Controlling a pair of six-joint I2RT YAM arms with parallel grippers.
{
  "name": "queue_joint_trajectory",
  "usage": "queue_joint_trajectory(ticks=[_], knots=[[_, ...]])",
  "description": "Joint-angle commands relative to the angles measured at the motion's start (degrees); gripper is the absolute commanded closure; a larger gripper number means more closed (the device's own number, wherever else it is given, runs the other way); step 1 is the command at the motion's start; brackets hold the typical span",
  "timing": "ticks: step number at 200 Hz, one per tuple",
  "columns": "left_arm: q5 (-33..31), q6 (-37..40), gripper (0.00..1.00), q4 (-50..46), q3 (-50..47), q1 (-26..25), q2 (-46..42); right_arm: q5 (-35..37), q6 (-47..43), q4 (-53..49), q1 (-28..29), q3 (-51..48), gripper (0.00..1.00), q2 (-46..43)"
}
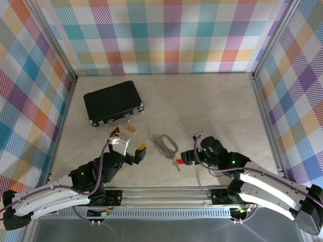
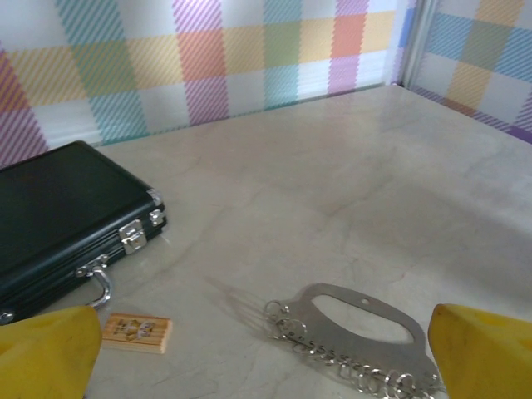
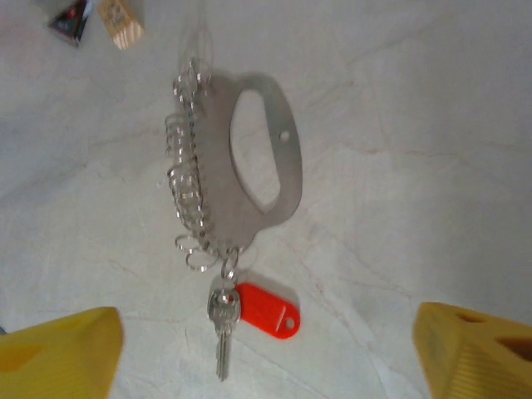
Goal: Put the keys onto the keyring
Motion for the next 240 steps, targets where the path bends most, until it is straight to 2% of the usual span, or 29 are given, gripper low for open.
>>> queue_joint_trajectory(ticks=[1, 64, 105, 169, 196, 240], knots=[[-7.07, 0.46, 0.00, 1.62, 0.29, 0.10, 0.98, 2.91, -4.35, -1.55, -3.00, 2.91, 0.01, -1.60], [-14.51, 6.76, 0.00, 5.25, -2.75, 2.94, -1.03, 8.72, -10.14, 1.35, -11.87, 3.62, 0.01, -4.86], [-15.79, 7.09, 0.00, 6.42, -4.83, 9.26, -1.93, 12.44, -11.50, 6.56, -17.30, 1.22, 0.01, -5.97], [-18.51, 11.40, 0.00, 17.55, -9.25, 18.36, 3.60, 18.77, -17.79, 18.28, -21.38, -5.11, 0.01, -7.73], [-16.08, 11.20, 0.00, 22.63, -11.98, 22.54, 6.71, 19.68, -21.78, 19.28, -22.01, -5.79, 0.01, -6.25], [-13.19, 11.50, 0.00, 24.51, -14.70, 26.12, 7.91, 18.76, -24.88, 24.87, -23.04, -11.67, 0.01, -7.70]])
